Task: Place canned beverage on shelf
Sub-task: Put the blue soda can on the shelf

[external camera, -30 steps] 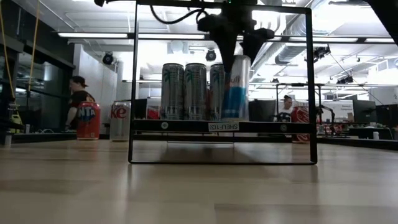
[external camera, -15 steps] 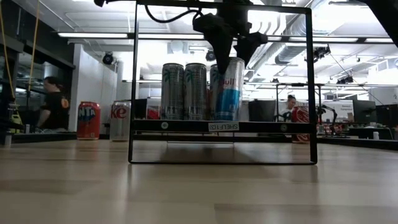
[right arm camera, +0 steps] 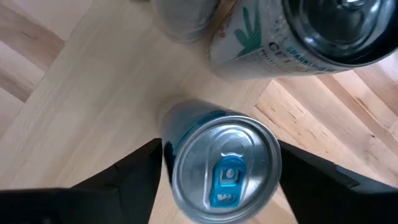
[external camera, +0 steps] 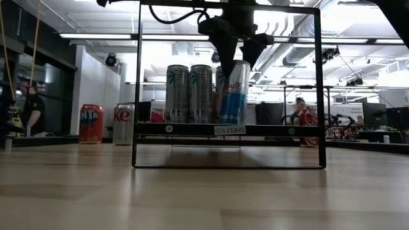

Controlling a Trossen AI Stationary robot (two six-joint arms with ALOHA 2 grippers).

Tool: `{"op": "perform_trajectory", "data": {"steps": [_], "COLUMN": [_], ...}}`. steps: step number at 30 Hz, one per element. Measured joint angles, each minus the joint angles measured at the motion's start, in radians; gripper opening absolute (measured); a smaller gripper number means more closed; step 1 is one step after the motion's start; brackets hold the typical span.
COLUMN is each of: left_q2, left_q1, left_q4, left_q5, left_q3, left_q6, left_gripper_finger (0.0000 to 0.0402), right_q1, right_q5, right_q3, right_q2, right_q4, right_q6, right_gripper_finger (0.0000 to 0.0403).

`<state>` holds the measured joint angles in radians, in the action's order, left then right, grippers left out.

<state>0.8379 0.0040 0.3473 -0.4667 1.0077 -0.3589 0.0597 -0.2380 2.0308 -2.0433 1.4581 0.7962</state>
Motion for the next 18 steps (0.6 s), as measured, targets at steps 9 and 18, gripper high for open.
{"op": "perform_trajectory", "data": {"steps": [9, 18], "left_q2": [0.0, 0.0], "left_q1": [0.0, 0.0], "left_q4": [0.0, 0.0], "left_q5": [0.0, 0.0], "left_q3": [0.0, 0.0], "left_q6": [0.003, 0.003], "left_gripper_finger": [0.0353, 0.0353], "right_q1": [0.0, 0.012], "right_q5": [-0.008, 0.003], "right_q3": [0.0, 0.075], "right_q2": [0.0, 0.001], "right_q4": [-0.015, 0.0], "right_q6": [0.003, -0.279], "right_gripper_finger": [0.0354, 0.0357]}}
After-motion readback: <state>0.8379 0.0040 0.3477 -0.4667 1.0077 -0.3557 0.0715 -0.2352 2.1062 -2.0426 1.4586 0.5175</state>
